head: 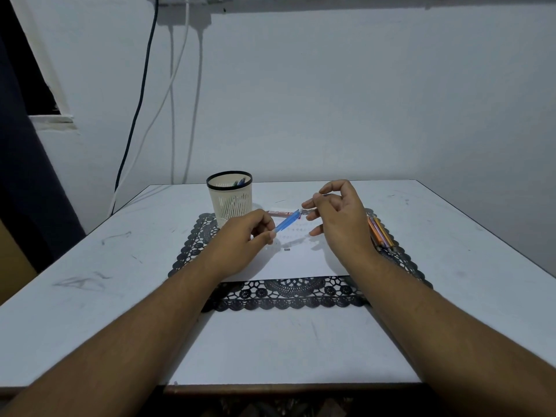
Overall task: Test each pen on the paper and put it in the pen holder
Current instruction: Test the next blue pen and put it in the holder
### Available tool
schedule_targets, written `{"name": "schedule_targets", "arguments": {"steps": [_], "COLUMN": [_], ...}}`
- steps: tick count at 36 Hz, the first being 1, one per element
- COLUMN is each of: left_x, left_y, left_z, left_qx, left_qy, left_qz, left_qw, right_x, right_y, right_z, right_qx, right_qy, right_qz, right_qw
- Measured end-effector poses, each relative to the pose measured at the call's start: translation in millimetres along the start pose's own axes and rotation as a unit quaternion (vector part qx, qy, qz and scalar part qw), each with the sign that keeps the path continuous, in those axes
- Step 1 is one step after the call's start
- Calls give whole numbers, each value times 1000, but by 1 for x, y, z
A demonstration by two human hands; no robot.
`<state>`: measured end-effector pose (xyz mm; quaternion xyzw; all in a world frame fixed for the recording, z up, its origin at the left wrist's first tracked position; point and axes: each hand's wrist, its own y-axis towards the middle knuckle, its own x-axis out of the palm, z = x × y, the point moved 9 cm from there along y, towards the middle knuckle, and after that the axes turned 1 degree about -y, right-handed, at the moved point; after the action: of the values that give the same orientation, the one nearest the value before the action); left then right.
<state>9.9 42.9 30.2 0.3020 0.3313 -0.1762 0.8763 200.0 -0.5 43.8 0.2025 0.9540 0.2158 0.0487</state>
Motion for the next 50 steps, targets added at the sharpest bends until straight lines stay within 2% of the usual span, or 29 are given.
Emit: {"name": "schedule_targets", "arguments": {"steps": [24, 29, 38, 46, 50], "left_x": [-1, -1, -1, -1, -3], "left_y": [-1, -1, 0, 2, 4], "left_z": [1, 2, -2, -10, -14], "left_qx": [-8, -9, -11, -20, -24], "left_qy": [-13, -15, -43, -82, -89], "left_qz": [7, 8, 14, 19, 23], "left_qw": [1000, 1000, 999, 996, 995], "right_x": [4, 5, 10, 15, 20], "right_y": [-2, -3, -3, 1, 5], "right_z": [3, 4, 0, 13, 26], "right_qx": [14, 0, -76, -53, -40], "right_qy": [1, -48, -152, -171, -254], "right_qz": [-23, -30, -41, -66, -104], "right_qw": [1000, 998, 985, 982, 961]}}
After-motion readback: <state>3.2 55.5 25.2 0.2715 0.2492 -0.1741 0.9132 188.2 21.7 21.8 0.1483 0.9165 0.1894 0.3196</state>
